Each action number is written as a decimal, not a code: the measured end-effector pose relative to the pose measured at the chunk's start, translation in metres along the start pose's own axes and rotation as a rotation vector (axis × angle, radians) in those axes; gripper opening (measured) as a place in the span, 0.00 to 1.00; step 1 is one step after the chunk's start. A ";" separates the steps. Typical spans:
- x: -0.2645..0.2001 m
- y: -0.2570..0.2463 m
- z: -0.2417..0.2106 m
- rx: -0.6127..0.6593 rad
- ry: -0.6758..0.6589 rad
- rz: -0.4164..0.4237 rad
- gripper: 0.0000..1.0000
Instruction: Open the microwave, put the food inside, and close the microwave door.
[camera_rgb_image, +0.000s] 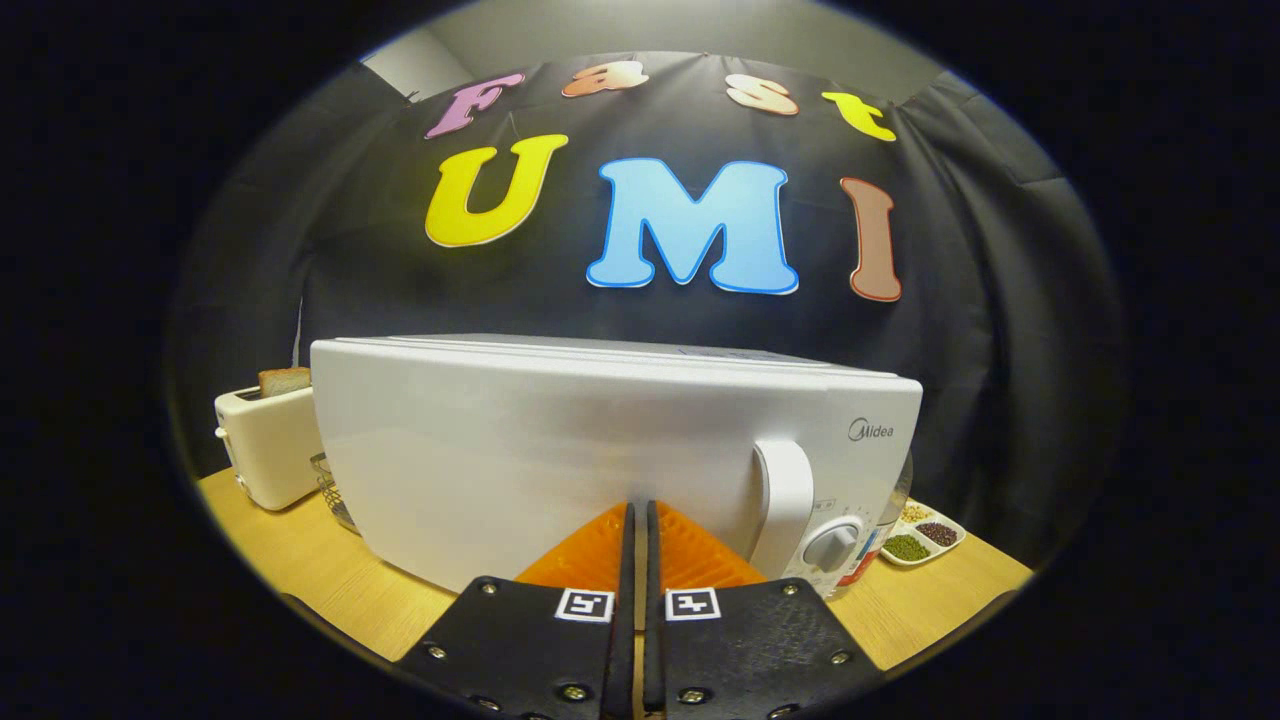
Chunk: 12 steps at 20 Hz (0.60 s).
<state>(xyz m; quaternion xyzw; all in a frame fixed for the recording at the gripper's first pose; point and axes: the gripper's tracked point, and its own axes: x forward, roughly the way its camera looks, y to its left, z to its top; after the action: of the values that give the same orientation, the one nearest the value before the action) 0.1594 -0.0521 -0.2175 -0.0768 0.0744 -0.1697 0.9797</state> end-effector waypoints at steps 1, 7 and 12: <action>0.002 -0.001 -0.006 -0.023 -0.012 -0.019 0.10; -0.035 -0.001 0.009 0.029 0.075 0.007 0.11; -0.131 0.004 0.088 -0.002 -0.013 0.051 0.11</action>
<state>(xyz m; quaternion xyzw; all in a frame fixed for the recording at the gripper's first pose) 0.0538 0.0075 -0.1168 -0.0767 0.0699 -0.1441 0.9841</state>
